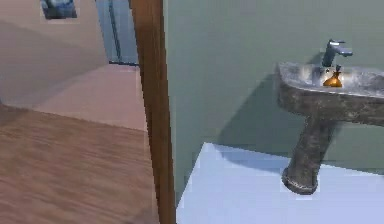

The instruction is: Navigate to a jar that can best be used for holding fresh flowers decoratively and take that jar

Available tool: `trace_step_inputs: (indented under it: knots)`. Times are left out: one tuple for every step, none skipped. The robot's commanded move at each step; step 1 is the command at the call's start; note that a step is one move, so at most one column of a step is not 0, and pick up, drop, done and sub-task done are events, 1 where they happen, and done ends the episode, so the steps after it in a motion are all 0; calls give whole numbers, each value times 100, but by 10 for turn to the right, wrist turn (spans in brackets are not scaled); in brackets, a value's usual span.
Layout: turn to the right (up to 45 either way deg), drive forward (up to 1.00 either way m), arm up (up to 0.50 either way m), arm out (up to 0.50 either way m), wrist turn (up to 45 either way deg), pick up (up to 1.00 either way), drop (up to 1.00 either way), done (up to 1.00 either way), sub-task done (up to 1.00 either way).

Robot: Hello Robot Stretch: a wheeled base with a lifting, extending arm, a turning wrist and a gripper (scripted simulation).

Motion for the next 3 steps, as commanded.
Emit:
trace_step_inputs:
  knots:
    - [0,30,0,0,0,0,0,0,0]
    - [-450,0,0,0,0,0,0,0,0]
    - [-240,0,0,0,0,0,0,0,0]
